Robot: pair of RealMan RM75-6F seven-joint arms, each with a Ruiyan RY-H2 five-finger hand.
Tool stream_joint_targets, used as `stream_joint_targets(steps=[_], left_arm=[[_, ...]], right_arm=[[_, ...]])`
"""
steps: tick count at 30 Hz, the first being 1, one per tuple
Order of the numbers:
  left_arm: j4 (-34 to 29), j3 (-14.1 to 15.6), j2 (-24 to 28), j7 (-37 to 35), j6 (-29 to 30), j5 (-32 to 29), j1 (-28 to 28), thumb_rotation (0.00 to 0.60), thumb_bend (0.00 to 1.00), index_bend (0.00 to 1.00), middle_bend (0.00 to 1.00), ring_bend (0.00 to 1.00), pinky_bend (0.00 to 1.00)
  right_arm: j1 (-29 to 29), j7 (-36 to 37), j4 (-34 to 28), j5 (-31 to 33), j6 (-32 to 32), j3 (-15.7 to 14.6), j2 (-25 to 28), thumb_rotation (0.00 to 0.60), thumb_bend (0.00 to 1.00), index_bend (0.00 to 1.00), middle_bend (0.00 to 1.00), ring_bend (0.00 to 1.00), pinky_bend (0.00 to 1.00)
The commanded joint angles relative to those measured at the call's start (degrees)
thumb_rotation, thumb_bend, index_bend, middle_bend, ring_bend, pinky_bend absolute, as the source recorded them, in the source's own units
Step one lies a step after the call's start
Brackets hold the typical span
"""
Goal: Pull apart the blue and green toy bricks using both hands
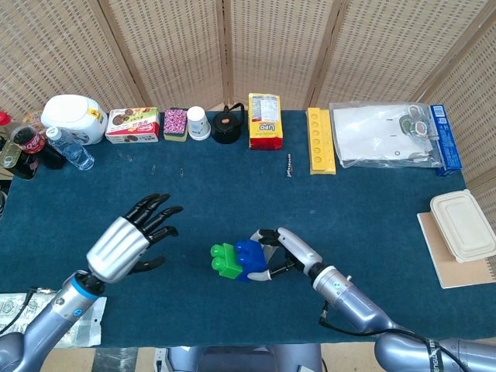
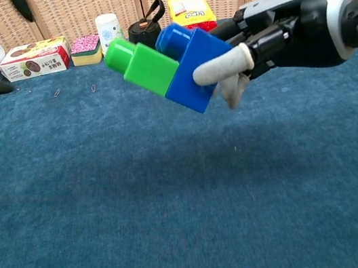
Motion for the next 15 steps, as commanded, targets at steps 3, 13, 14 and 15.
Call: stream_joint_targets(steps=[3,13,14,15], left_arm=[[-0.27,-1.65,-3.41,1.84,-2.72,-1.36,-3.44,0.6,0.15,0.43,0.21,0.07,0.13],[0.4,-2.96,-8.56,4.79,-4.96,-2.6,-7.79,0.6,0.16,0.46,0.21,0.07,0.13],[0.4,-3.06,-9.01,5.11,-5.44,-2.91,-8.3,0.6,0.16,0.46,0.21,0.07,0.13],[0.38,-3.13,-9.28,5.33,-5.85,-3.21,-8.66,0.6,0.17,0.46,0.21,0.07,0.13]], right_arm=[[-0.96,3.23,-0.02,-2.34,-0.6,0.41,0.82,0.503,0.13,0.55,0.56,0.57,0.43],[-1.05,6.22,-0.06,-4.53,-1.15,0.12,2.41,0.502,0.13,0.55,0.56,0.57,0.42],[-1.04,6.56,-0.16,-4.69,-1.22,0.12,2.61,0.501,0.13,0.55,0.56,0.57,0.42],[-1.05,6.75,-0.21,-4.83,-1.17,0.12,2.7,0.5,0.13,0.55,0.56,0.57,0.42]])
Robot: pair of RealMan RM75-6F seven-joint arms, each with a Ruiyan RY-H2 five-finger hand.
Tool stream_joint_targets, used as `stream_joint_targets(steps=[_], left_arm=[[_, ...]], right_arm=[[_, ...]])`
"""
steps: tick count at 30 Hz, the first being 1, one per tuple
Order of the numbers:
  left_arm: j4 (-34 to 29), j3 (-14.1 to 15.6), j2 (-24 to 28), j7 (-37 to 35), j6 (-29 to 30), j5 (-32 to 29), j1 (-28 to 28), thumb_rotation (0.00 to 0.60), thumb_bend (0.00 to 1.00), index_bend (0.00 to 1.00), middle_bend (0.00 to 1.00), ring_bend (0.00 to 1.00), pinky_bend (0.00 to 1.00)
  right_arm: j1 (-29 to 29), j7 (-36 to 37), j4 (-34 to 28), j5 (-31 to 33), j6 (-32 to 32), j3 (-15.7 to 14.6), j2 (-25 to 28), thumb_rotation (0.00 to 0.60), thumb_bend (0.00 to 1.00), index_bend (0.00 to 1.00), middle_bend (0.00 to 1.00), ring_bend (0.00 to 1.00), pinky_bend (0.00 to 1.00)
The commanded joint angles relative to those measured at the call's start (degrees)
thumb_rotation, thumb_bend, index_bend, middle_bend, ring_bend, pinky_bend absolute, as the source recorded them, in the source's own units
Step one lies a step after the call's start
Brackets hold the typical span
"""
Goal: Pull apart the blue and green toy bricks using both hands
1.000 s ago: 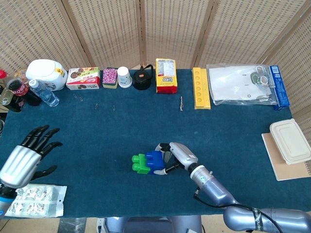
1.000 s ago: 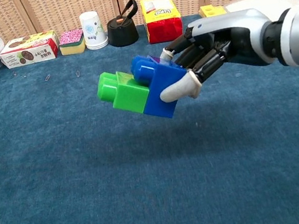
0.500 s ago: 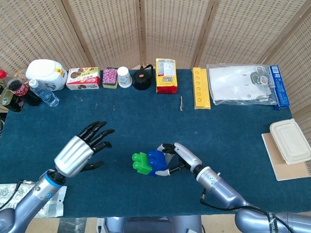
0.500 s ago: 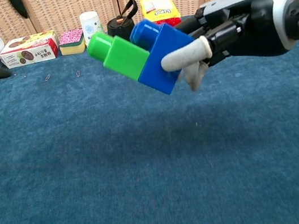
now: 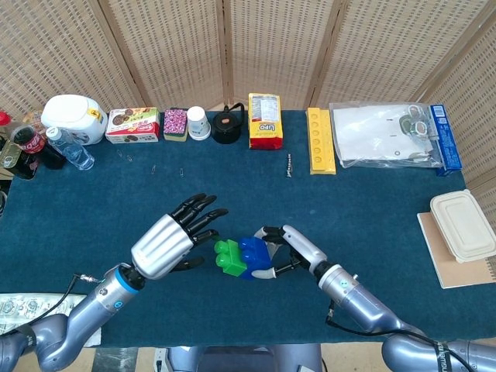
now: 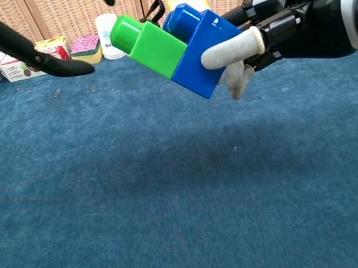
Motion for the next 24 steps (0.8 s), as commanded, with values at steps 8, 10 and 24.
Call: stream_joint_targets(steps=[8,10,24], left_arm=[[0.06,-0.96,-3.05,2.66,-3.7,-3.47,-3.84,0.6,0.18,0.46,0.21,0.07,0.13],[0.14,-0.96,-3.51,2.98,-4.2,-4.11,-4.46,0.6,0.19,0.46,0.21,0.07,0.13],[2.06,0.87,-6.04,3.39,-3.03,-3.84,-6.08,0.6,0.23,0.62,0.21,0.07,0.13]], right_arm=[[0.02,2.48,-0.64,-1.58,0.23,-0.12,1.05,0.5,0.13,0.55,0.56,0.57,0.42],[0.02,2.81,-0.77,-2.01,0.4,-0.2,1.29,0.503,0.13,0.55,0.56,0.57,0.42],[0.23,5.39,0.39,-3.21,0.89,-1.35,1.04,0.504,0.13,0.55,0.56,0.57,0.42]])
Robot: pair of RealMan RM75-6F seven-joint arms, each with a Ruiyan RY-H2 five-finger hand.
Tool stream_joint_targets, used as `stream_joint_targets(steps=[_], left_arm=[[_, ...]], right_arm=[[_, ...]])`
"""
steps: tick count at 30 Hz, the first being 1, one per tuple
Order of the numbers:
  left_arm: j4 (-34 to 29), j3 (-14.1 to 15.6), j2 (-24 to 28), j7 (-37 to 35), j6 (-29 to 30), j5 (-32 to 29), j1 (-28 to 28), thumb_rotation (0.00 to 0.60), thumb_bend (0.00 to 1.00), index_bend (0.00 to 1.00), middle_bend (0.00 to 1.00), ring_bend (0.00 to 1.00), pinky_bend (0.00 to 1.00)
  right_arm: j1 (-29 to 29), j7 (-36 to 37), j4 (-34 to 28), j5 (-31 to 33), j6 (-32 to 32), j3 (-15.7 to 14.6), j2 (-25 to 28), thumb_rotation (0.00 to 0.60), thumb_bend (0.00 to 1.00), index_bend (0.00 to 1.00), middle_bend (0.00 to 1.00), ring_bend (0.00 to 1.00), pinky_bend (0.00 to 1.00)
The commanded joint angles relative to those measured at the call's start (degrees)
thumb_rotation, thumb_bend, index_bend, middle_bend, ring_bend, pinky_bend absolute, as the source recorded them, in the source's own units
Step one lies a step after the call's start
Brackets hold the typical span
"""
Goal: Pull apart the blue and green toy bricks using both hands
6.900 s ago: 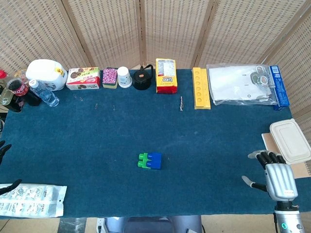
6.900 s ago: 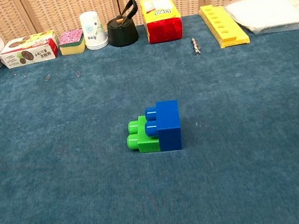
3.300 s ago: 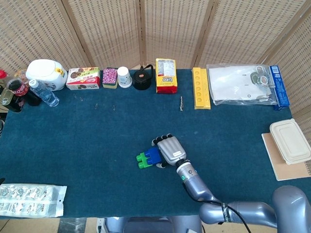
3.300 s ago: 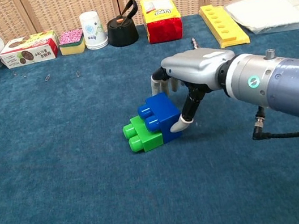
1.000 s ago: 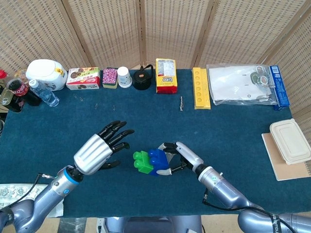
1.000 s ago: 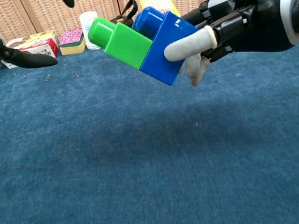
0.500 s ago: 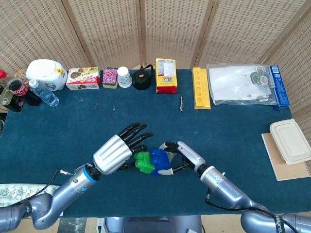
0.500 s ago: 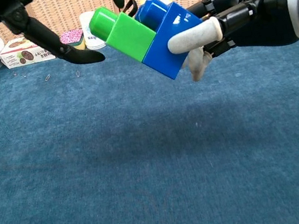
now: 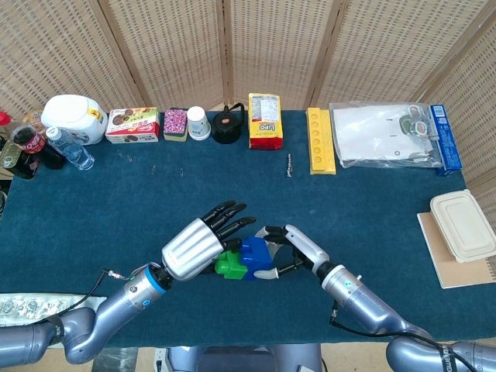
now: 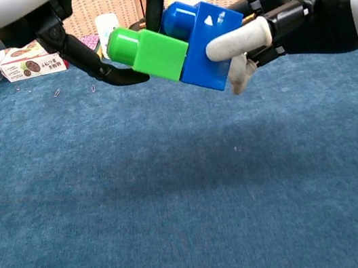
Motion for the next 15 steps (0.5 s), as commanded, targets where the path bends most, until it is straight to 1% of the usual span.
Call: stream_joint_targets(steps=[1,9,15], left_arm=[[0.35,0.26,-0.02,-0.08,0.53,0.09,-0.08,0.6,0.23,0.62,0.21,0.07,0.13],[0.1,0.94,1.31,-1.2,1.84,0.21,-0.07,0.6,0.24,0.62,0.21,0.07,0.13],[-0.64,2.47,4.39,-2.57,3.78,1.33,1.05,0.6,0.24,0.62,0.21,0.07,0.13]], right_arm=[[0.22,0.0,0.61,-0.36,0.22,-0.41,-0.47,0.504,0.13,0.55,0.56,0.57,0.42],[0.9,-1.38,1.38,-0.29,1.54,-1.23,-0.68,0.501,0.13,0.56,0.57,0.57,0.42],[1.82,-3.31,2.8,0.92,2.33,-2.25,-1.19,0.501,0.13,0.56,0.57,0.57,0.41]])
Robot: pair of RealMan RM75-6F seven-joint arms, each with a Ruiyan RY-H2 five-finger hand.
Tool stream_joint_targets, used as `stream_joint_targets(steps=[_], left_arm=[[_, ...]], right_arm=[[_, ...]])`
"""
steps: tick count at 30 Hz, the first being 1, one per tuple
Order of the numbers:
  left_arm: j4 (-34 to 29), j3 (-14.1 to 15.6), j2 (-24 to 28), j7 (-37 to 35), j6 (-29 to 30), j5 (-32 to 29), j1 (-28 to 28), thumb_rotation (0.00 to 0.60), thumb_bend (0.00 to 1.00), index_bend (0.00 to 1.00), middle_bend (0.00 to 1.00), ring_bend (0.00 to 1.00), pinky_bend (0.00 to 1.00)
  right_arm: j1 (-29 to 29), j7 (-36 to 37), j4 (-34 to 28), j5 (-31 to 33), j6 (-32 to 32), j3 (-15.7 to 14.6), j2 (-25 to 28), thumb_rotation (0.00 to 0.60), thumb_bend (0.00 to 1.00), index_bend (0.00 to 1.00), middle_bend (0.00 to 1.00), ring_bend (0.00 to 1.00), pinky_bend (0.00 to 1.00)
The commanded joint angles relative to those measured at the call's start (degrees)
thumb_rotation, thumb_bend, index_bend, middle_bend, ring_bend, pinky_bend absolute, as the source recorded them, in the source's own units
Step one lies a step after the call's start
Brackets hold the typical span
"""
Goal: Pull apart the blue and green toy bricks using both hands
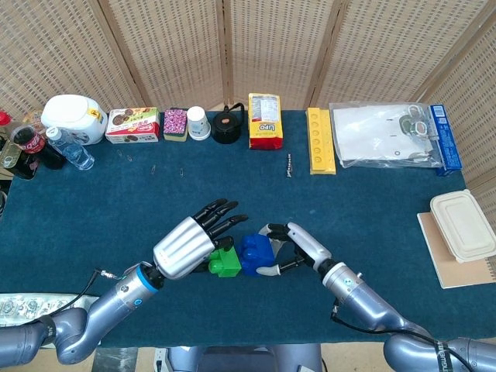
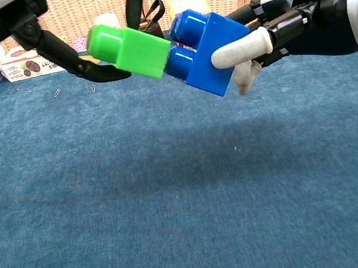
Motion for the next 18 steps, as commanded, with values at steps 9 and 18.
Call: stream_joint_targets(steps=[9,18], left_arm=[[0.39,4.32,7.77,-3.68,5.3,2.38,4.53,0.6,0.24,0.62,0.21,0.07,0.13],[4.54,8.2,9.99,-6.6,7.59,2.98,8.0,0.6,0.24,0.62,0.21,0.07,0.13]], right_arm=[[2.21,-13.32,5.71,1.14,6.6,-4.55,-4.14,0.501,0.13,0.56,0.57,0.57,0.41],[2.56,-26.98,11.76,-0.26,14.04,-8.35,-9.24,0.501,0.13,0.56,0.57,0.52,0.38]])
